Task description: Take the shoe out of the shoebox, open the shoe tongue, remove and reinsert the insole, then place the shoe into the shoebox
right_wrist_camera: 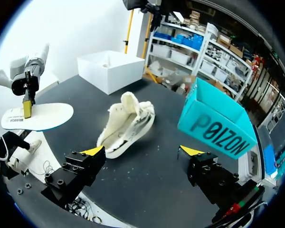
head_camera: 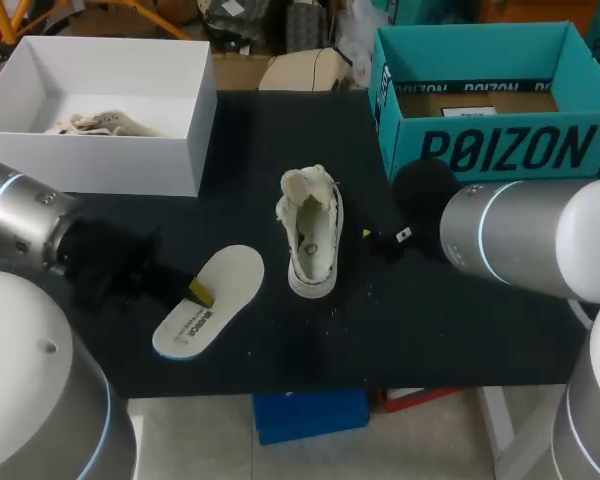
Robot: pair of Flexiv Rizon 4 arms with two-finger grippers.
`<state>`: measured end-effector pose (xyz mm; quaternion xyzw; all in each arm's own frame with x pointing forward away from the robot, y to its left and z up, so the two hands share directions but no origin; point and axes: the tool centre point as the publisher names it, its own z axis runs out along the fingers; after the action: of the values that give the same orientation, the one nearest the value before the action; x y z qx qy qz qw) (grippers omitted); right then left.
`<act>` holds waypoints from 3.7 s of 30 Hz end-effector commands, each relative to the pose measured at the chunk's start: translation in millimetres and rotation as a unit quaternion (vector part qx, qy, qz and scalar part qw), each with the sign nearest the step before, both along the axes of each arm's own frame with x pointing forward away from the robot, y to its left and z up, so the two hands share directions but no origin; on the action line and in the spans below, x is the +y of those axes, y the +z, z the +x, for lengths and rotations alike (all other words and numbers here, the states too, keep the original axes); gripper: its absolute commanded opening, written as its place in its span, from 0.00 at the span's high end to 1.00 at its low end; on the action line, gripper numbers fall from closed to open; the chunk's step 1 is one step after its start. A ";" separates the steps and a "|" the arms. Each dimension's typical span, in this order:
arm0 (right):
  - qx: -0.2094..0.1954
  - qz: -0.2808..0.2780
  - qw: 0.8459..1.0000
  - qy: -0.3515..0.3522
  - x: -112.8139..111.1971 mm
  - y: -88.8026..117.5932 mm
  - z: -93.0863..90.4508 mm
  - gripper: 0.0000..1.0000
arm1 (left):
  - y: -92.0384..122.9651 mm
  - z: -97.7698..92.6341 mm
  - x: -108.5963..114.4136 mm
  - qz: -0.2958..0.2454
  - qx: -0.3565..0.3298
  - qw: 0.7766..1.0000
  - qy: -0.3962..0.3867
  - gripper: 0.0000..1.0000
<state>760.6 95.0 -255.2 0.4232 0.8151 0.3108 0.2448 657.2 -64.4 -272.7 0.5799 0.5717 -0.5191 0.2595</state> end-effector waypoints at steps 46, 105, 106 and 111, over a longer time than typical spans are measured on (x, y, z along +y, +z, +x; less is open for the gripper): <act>-0.001 0.001 1.000 0.000 0.3 -1.9 -0.1 0.00 | -66.3 121.1 -121.8 0.198 0.062 0.977 -0.054 1.00; -0.001 0.001 1.000 0.000 0.3 -1.9 -0.1 0.00 | -53.9 142.5 -114.2 0.241 0.005 0.970 -0.011 0.77; -0.001 0.001 1.000 0.000 0.3 -1.9 -0.1 0.00 | -54.1 139.4 -114.1 0.241 0.007 0.970 -0.015 0.77; -0.001 0.001 1.000 0.000 0.3 -1.9 -0.1 0.00 | -55.6 128.1 -115.2 0.237 0.013 0.971 -0.028 1.00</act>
<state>760.7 95.2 -256.3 0.4234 0.8145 0.3114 0.2456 787.6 -179.8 -327.1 0.6339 0.6652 -0.3840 0.0904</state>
